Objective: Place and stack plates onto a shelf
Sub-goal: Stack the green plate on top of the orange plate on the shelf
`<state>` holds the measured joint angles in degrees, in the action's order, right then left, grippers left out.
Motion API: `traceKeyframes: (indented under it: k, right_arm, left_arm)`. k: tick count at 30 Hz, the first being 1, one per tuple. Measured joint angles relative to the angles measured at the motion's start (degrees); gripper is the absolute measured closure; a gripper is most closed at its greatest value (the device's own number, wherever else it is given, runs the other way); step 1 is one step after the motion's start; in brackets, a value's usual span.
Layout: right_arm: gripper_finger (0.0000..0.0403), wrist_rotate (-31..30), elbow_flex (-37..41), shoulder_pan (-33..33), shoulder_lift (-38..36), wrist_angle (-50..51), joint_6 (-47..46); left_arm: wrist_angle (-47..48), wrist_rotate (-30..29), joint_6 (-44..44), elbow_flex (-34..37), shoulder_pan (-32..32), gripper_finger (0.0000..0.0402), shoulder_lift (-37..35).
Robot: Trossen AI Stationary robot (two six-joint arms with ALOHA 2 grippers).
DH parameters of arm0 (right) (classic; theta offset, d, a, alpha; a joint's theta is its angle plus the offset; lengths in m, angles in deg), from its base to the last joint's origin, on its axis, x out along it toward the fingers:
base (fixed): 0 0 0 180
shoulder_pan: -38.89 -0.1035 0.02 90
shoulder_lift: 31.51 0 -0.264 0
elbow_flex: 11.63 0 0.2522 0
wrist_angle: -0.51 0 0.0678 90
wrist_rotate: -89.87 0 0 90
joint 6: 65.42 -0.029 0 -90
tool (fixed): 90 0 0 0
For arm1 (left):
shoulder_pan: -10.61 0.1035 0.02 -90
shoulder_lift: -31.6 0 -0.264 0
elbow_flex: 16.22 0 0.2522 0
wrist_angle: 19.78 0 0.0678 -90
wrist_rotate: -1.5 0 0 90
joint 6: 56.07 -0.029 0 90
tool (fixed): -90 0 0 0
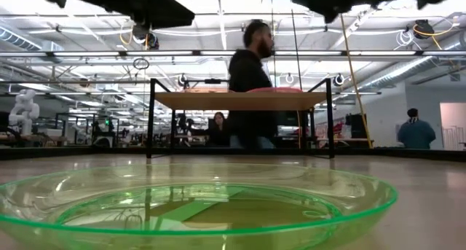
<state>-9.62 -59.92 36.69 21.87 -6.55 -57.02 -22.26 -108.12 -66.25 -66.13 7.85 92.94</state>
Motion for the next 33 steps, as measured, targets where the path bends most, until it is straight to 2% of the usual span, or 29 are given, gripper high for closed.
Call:
traceKeyframes:
  k: [6, 11, 16, 24, 33]
  right_arm:
    - [0.0321, -5.9, 6.2, -3.4, -6.5, -1.2, -0.8]
    - [0.0321, -6.0, 6.9, -4.9, -7.6, -1.1, -0.9]
    - [0.0321, -5.9, 6.9, -5.2, -7.8, -1.2, 0.1]
    - [0.0321, -5.9, 6.9, -5.2, -7.7, -1.8, -0.1]
    - [0.0321, -5.7, 6.9, -5.2, -7.7, -2.6, -2.0]
  left_arm:
    - [7.5, 0.0, -0.2, -4.7, -4.2, 0.0204, 3.6]
    - [14.7, 5.4, 3.8, -5.1, -8.4, 0.0204, 4.0]
    - [24.8, 9.1, 14.1, -5.1, -14.1, 0.0204, 4.2]
    - [35.5, 15.6, 28.2, -5.1, -25.7, 0.0204, 9.5]
    - [41.9, 16.4, 49.5, -4.8, -32.9, 0.0204, 12.7]
